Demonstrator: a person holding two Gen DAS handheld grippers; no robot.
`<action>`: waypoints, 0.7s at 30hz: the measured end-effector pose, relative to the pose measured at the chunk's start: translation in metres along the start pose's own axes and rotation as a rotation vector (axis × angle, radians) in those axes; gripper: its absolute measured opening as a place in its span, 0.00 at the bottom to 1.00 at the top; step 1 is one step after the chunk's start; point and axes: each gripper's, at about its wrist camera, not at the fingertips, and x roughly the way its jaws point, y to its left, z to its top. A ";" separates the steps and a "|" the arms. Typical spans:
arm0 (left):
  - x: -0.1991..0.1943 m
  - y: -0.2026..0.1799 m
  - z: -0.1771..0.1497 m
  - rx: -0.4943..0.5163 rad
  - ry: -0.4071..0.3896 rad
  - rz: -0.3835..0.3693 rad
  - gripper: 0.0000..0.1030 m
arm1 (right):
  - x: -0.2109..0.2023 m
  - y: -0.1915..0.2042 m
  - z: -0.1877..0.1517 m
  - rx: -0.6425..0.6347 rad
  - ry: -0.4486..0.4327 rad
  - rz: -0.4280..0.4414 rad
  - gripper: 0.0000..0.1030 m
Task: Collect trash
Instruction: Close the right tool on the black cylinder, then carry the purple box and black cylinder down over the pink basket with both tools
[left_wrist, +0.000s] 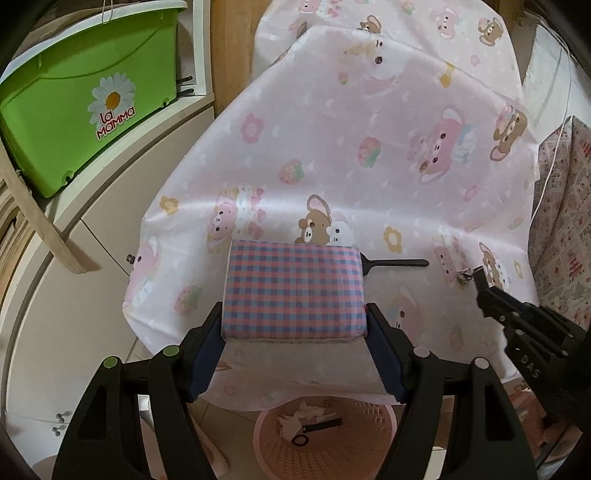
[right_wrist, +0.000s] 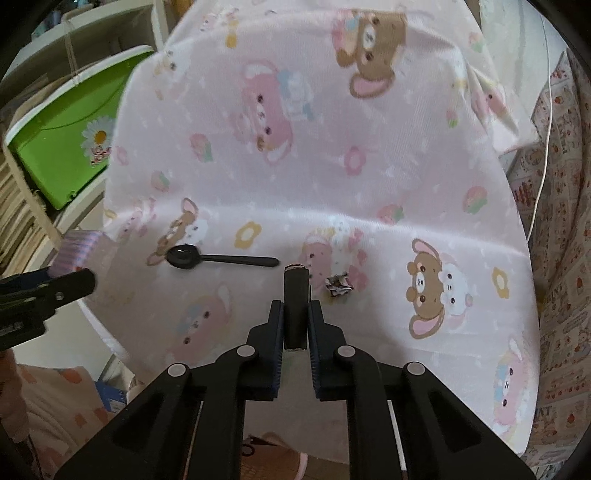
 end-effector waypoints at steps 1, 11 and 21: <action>0.001 -0.001 0.000 0.004 0.003 0.002 0.68 | -0.003 0.002 0.001 -0.004 -0.007 -0.001 0.13; -0.017 -0.006 0.001 0.019 -0.002 -0.014 0.68 | -0.031 0.019 -0.003 -0.089 -0.021 0.050 0.13; -0.051 -0.012 -0.019 0.064 0.040 -0.063 0.68 | -0.089 0.039 -0.023 -0.148 -0.020 0.066 0.13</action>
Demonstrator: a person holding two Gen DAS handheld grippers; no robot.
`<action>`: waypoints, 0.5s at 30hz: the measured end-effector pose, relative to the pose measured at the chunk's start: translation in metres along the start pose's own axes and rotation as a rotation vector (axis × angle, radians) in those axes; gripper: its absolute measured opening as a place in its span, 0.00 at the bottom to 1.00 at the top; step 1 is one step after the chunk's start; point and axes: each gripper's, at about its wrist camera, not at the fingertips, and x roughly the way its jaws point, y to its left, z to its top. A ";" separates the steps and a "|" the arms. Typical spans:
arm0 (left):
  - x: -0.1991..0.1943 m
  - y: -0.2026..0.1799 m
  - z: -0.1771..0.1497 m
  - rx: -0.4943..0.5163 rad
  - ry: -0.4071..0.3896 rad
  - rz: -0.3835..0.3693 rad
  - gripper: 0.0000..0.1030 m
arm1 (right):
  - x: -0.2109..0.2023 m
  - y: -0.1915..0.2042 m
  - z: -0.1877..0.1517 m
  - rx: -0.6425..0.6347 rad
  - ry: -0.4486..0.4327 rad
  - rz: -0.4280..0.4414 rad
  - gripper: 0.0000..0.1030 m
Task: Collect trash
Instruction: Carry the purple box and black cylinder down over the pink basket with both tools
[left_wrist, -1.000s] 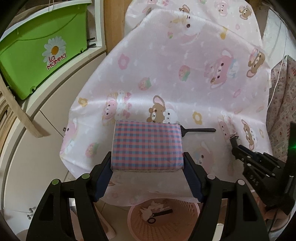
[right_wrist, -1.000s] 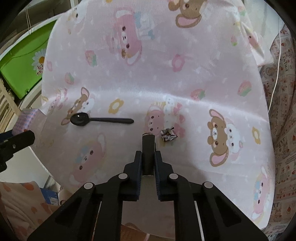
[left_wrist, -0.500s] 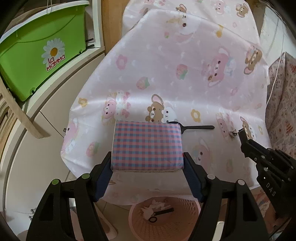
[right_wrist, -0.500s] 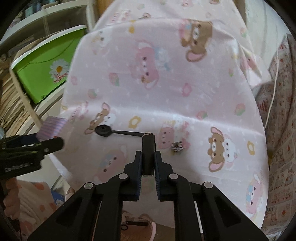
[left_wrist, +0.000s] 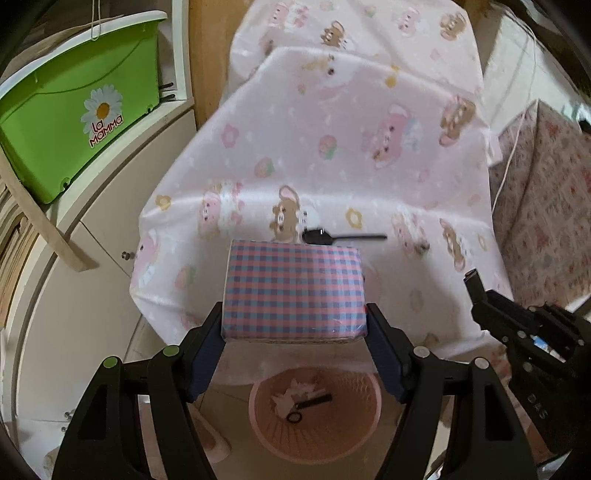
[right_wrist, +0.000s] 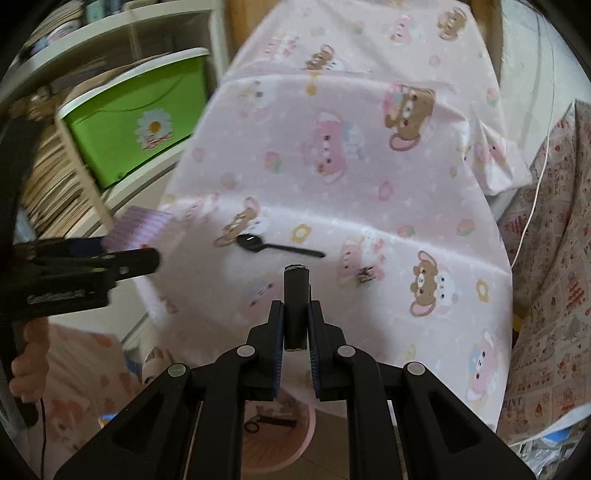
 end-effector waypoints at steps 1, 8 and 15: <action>0.002 -0.002 -0.004 0.010 0.006 0.005 0.68 | -0.001 0.003 -0.003 -0.007 -0.003 0.004 0.13; 0.035 0.000 -0.034 0.005 0.091 0.011 0.68 | 0.033 0.003 -0.036 0.028 0.089 0.030 0.13; 0.059 0.001 -0.049 0.011 0.186 -0.025 0.68 | 0.064 0.007 -0.053 0.009 0.199 0.062 0.13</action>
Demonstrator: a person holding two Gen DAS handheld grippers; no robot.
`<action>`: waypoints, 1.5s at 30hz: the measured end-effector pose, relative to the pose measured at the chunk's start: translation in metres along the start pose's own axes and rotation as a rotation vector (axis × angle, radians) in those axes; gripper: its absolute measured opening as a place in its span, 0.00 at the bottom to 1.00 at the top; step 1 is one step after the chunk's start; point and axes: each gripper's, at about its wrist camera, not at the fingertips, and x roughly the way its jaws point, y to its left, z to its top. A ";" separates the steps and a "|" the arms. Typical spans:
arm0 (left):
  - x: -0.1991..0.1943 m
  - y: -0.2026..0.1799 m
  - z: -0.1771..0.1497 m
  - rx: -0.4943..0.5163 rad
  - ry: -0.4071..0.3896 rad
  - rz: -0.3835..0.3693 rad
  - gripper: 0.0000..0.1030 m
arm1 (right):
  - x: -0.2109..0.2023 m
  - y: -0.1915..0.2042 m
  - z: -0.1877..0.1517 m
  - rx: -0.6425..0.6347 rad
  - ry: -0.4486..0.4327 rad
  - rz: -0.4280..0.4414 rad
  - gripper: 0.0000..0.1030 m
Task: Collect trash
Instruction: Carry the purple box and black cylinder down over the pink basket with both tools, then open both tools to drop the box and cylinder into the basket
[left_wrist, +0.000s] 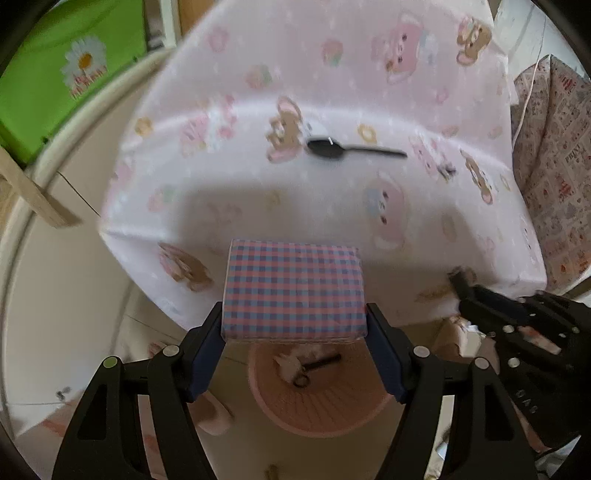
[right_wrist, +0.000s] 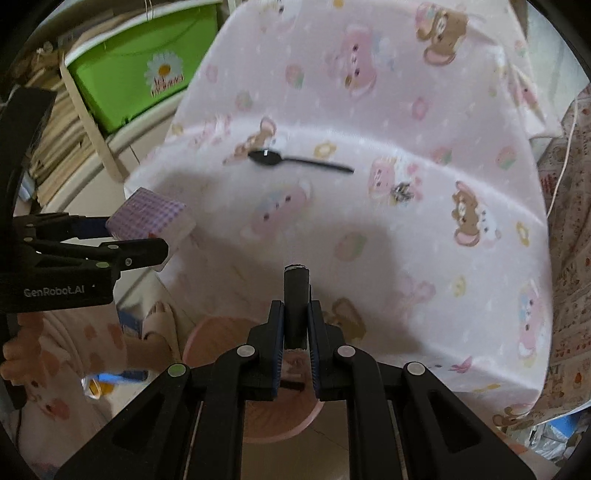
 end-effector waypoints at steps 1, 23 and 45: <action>0.005 0.000 -0.002 0.001 0.029 -0.029 0.68 | 0.004 0.001 -0.001 0.003 0.018 0.016 0.13; 0.114 0.005 -0.039 -0.071 0.363 -0.017 0.68 | 0.084 0.004 -0.031 0.003 0.250 -0.036 0.13; 0.154 0.012 -0.060 -0.099 0.484 0.041 0.69 | 0.132 0.021 -0.037 -0.063 0.346 -0.099 0.17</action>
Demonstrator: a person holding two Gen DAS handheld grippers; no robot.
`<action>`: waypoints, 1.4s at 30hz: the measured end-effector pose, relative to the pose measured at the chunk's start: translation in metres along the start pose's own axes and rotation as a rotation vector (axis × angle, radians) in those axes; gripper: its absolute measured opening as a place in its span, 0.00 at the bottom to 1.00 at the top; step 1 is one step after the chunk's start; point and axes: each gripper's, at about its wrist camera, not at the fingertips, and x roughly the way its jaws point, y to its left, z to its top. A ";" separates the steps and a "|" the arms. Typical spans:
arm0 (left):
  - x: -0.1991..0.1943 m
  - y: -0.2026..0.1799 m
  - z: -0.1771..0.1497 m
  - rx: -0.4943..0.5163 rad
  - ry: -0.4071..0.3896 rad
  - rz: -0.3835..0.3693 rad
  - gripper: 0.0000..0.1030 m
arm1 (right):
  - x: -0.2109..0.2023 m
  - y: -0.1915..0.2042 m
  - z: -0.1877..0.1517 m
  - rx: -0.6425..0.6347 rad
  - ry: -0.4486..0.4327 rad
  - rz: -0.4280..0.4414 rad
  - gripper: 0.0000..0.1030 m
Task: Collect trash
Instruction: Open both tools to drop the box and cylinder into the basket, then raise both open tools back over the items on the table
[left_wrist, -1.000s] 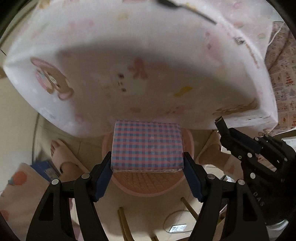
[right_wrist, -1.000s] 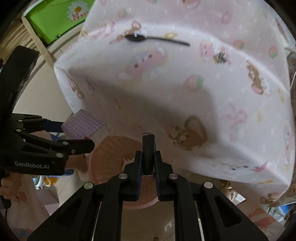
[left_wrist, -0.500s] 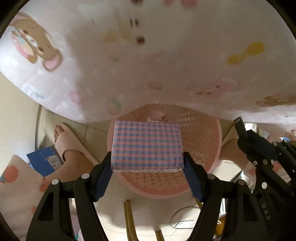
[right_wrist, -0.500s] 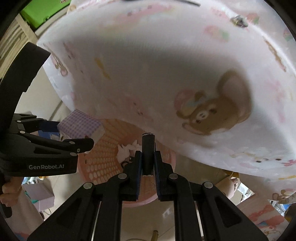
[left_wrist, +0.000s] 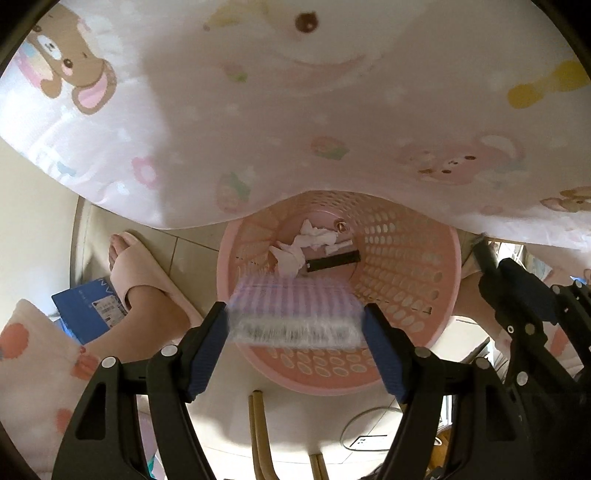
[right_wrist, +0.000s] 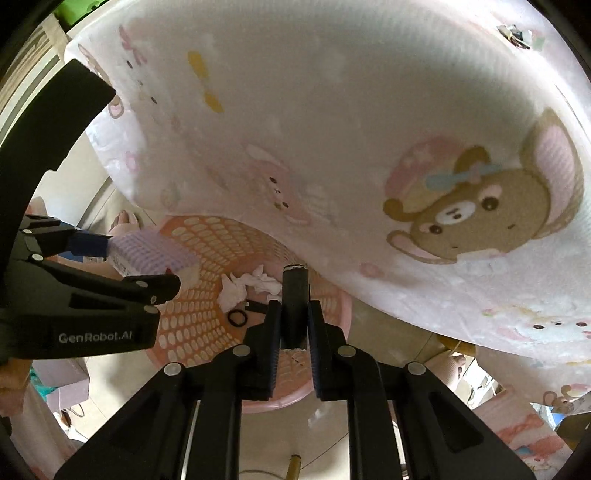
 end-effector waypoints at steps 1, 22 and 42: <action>0.000 0.001 0.000 0.000 -0.003 0.004 0.69 | 0.000 0.001 -0.002 -0.001 0.001 -0.004 0.17; -0.082 0.008 -0.001 0.009 -0.280 0.021 0.75 | -0.056 -0.024 0.000 0.105 -0.159 -0.027 0.67; -0.169 0.006 -0.022 0.044 -0.717 0.093 0.85 | -0.121 -0.037 -0.010 0.153 -0.332 -0.029 0.69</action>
